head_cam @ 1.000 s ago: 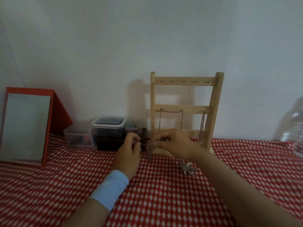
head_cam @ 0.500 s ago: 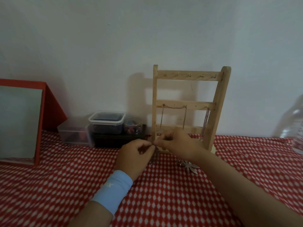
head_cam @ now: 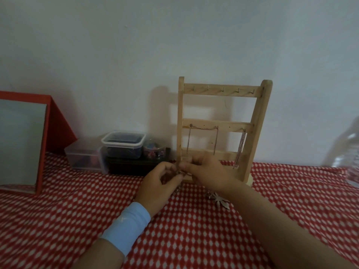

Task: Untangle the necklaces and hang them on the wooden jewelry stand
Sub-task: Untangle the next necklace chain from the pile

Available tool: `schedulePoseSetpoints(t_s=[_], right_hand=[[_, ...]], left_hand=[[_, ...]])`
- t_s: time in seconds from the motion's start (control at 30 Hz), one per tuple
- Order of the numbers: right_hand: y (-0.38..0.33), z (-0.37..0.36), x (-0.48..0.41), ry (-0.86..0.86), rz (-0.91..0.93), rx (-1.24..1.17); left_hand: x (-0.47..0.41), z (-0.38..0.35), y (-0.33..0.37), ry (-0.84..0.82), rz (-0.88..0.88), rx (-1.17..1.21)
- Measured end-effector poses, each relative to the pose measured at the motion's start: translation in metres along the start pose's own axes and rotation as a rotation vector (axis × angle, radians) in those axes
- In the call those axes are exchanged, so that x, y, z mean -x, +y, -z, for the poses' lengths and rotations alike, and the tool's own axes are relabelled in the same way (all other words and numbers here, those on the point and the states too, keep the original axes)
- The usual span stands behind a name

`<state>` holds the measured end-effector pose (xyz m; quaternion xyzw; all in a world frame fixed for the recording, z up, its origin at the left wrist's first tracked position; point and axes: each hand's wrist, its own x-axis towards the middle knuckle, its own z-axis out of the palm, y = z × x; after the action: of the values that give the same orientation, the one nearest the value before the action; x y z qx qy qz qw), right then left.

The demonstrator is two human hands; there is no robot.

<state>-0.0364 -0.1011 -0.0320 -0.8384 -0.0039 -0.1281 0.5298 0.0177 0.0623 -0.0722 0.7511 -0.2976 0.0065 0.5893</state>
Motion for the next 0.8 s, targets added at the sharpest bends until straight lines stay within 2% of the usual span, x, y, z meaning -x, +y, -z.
schedulePoseSetpoints(t_s=[0.07, 0.1, 0.2, 0.3, 0.63, 0.8], right_hand=[[-0.0001, 0.0025, 0.0001, -0.009, -0.065, -0.155], [0.0008, 0.0042, 0.0000, -0.025, -0.069, -0.159], [0.0003, 0.0063, 0.0017, -0.100, -0.048, -0.010], [0.0048, 0.0082, 0.0001, -0.158, -0.060, -0.007], [0.0053, 0.0040, -0.0036, -0.064, 0.043, 0.349], [0.0042, 0.0065, -0.0011, -0.010, 0.071, 0.162]], left_hand=[[0.0009, 0.0006, 0.0008, 0.046, -0.018, -0.019], [0.0009, 0.0014, 0.0008, 0.076, -0.030, -0.020], [-0.0008, 0.0048, -0.0011, 0.100, -0.074, -0.035], [-0.0007, 0.0058, -0.0014, 0.075, -0.104, -0.052], [0.0009, 0.0033, -0.0007, 0.069, -0.150, -0.150], [0.0006, 0.0043, 0.0019, 0.119, -0.133, -0.116]])
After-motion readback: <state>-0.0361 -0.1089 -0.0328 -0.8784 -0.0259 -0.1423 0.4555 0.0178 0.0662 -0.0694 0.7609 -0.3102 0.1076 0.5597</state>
